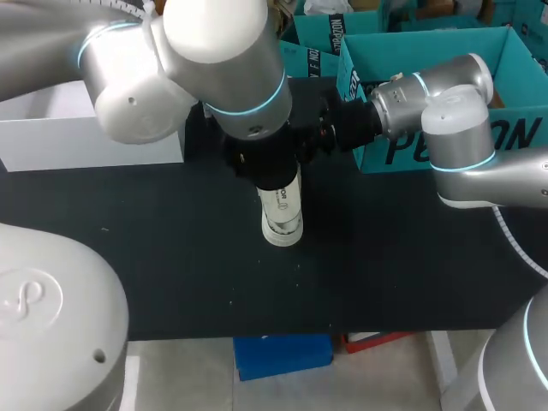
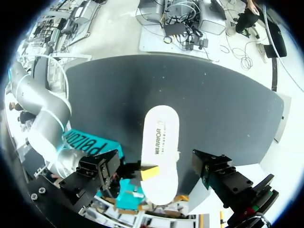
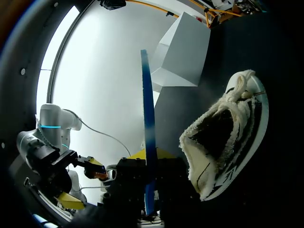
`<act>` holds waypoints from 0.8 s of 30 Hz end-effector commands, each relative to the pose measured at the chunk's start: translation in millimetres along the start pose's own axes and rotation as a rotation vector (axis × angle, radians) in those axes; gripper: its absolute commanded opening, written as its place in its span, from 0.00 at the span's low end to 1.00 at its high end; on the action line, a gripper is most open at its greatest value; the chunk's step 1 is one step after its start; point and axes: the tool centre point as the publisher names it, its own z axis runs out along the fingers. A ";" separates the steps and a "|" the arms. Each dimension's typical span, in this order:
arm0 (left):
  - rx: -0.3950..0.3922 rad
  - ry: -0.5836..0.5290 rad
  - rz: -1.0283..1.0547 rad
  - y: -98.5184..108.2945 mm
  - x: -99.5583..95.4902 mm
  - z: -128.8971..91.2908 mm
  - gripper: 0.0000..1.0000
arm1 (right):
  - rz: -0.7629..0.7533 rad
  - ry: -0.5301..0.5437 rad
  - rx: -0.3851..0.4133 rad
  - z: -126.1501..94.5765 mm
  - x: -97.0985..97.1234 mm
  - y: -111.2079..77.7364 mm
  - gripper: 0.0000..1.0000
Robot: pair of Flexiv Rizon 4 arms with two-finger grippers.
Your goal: Take the shoe out of the shoebox, open the shoe tongue, remove and reinsert the insole, then place the shoe into the shoebox
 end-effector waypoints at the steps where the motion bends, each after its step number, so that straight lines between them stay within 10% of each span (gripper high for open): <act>1: -0.006 0.009 0.006 1.7 1.2 4.4 1.00 | 0.000 0.000 0.000 0.9 -1.0 0.6 0.00; 24: -0.037 0.039 0.018 75.7 -1.9 13.3 1.00 | 0.000 0.000 0.000 0.9 -1.0 0.6 0.00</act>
